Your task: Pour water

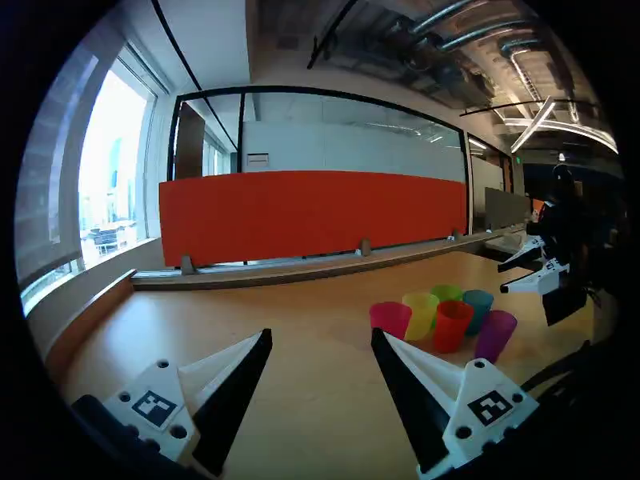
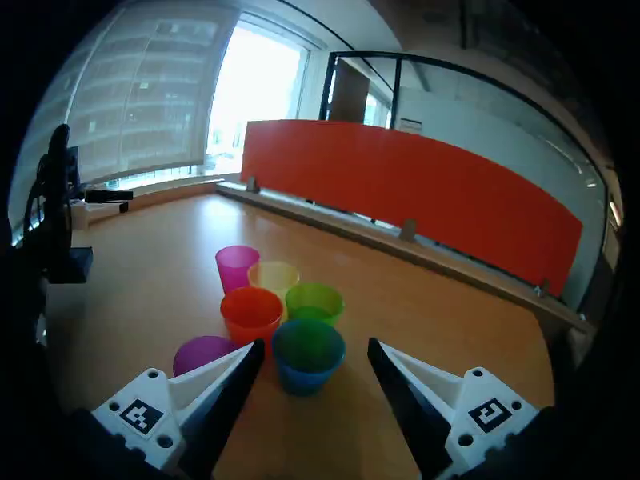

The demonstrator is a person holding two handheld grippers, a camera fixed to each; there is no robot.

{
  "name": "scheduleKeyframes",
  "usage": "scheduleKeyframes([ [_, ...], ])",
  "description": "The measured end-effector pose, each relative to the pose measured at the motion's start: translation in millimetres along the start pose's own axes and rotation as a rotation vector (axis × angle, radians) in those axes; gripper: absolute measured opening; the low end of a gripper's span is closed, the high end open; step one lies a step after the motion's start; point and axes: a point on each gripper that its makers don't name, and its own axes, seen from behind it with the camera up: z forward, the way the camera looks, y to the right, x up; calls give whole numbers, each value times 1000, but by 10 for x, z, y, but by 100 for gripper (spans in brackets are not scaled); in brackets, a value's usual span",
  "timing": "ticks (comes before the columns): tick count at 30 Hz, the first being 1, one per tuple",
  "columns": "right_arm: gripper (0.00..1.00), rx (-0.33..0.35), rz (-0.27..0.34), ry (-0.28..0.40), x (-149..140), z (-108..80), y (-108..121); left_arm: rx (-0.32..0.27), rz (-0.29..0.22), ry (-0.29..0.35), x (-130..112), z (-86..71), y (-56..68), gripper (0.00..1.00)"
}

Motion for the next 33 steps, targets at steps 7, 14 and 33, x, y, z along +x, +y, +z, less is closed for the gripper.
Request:
scheduleKeyframes([
  [7, 100, 44, -9, -76, -90, 125, -13, -3, 12, -8, -6, 1, 12, 92],
  [14, 100, 91, -4, -139, -164, 228, -19, -2, -3, -7, -39, -1, -2, 92],
  [33, 100, 128, -41, -209, -277, 407, -38, 8, -27, -9, -115, 3, -58, 92],
])
